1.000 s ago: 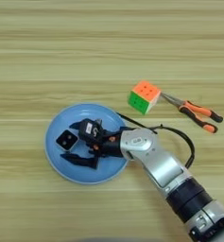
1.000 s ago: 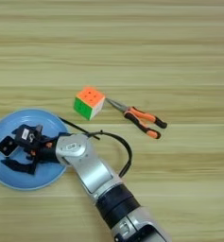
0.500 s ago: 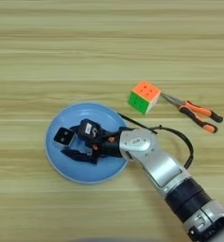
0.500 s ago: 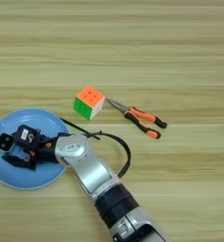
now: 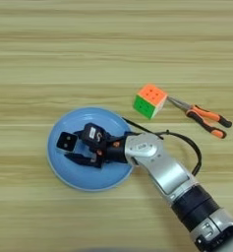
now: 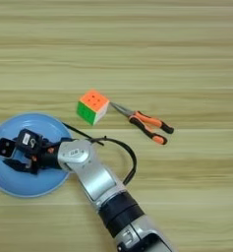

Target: Move the objects on the table

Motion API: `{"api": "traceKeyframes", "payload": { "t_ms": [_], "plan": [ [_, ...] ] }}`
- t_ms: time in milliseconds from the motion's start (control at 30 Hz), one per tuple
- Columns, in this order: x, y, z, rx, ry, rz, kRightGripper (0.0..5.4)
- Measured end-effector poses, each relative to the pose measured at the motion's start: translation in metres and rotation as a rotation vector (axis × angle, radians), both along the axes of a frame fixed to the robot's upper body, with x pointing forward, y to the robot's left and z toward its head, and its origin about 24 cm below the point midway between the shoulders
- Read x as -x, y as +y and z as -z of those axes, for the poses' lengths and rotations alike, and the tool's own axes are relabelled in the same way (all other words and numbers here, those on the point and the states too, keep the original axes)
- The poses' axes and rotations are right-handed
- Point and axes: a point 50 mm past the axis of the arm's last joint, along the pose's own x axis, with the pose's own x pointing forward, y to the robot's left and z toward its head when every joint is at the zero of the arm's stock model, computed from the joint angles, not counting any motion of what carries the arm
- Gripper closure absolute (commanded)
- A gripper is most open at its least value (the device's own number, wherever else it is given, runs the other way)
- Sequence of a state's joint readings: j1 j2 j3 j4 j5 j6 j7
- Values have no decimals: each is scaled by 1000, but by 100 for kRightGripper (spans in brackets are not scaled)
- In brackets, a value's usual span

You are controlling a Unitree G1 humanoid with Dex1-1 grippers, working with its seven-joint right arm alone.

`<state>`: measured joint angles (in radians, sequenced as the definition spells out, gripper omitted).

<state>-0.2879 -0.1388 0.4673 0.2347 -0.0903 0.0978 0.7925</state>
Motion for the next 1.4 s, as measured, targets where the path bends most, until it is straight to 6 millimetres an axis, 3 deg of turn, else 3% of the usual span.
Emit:
{"api": "traceKeyframes", "payload": {
  "t_ms": [167,500,667,833,1100,1400],
  "plan": [
    [-1,-1,-3,-10,-9,5,291],
    [-6,-2,-34,-125,-63,6,291],
    [-14,-13,-44,-149,-72,52,291],
    [-26,-31,-57,-163,-104,112,291],
    [-46,-82,-79,-145,-174,251,291],
    [-51,-131,-99,-123,-200,350,291]
  ]
}}
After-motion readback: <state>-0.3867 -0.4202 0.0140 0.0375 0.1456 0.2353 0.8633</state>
